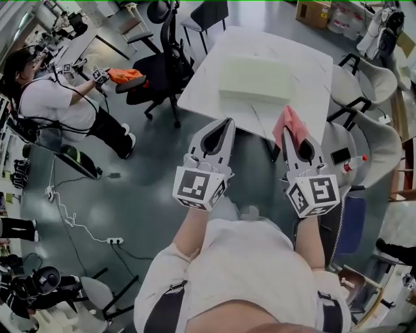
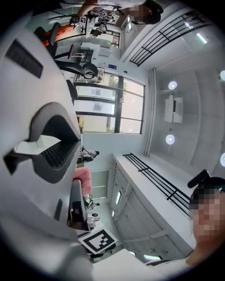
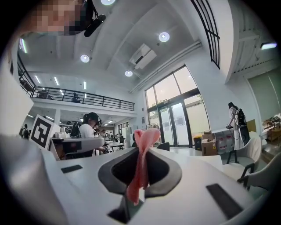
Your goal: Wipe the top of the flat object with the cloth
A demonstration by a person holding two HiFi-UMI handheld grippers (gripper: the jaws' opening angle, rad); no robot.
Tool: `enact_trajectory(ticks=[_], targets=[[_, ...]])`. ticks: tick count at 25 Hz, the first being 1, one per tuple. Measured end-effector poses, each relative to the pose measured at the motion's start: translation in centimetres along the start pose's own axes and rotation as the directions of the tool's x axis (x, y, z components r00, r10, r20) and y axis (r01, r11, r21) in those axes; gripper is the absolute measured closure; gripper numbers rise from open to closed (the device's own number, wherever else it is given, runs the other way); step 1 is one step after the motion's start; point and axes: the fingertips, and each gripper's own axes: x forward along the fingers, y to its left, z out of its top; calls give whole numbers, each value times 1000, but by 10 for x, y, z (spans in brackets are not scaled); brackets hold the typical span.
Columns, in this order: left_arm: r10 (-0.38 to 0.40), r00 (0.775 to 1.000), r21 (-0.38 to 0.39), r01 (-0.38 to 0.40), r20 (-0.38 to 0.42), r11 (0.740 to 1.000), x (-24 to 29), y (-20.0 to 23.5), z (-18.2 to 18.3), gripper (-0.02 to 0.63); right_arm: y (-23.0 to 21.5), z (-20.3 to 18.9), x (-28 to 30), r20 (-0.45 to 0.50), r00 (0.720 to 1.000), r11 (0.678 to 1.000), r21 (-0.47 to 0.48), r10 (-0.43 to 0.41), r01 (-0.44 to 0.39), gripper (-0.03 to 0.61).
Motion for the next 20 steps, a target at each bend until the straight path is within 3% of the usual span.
enact_trajectory(ticks=[8,20], targets=[[23,1000,-11,-23,0,1000,28,27,-3,601,-15,1,37,-4,1000,1000,4,5,-4,548],[-37,999,-31,37,-14,999,89,100,-16,601,-27,-1,131,-12,999,999,3,-45,45,548]])
